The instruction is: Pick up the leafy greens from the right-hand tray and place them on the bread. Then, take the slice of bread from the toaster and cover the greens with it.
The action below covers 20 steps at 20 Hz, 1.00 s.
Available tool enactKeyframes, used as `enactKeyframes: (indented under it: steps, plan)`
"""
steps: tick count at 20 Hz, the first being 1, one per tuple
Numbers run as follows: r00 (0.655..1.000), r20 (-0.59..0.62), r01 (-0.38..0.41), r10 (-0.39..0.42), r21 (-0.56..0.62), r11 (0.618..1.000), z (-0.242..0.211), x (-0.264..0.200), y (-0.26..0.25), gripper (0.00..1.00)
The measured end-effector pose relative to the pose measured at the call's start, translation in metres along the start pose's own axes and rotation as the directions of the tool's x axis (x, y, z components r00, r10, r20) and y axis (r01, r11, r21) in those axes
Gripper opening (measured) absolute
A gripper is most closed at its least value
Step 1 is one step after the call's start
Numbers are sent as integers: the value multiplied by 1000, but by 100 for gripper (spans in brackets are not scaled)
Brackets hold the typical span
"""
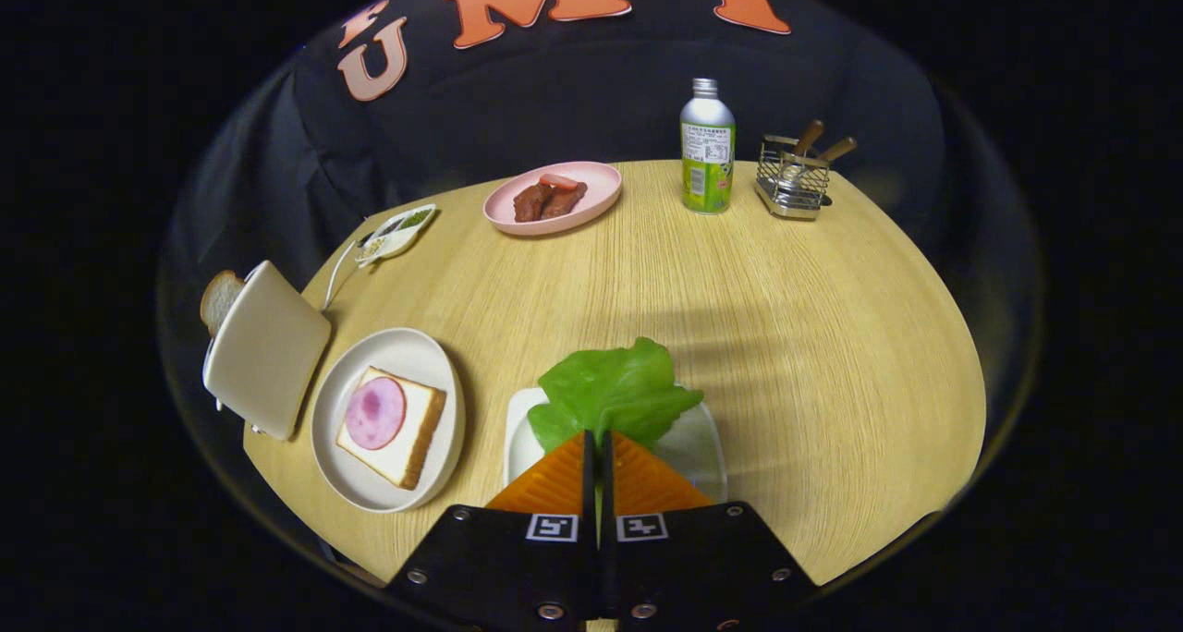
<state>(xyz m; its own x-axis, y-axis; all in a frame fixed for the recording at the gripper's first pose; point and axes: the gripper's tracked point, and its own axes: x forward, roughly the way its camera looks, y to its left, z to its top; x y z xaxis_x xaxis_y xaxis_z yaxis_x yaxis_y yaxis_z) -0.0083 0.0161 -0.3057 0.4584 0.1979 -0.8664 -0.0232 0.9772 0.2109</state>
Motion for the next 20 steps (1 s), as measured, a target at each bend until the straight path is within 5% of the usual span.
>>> enactKeyframes:
  steps: [11, 20]
  plan:
    - [977, 123, -171, 177, -59, 984, 38, -50, 87, 1]
    - [940, 36, -332, 339, -124, 935, 23, -32, 180, 1]
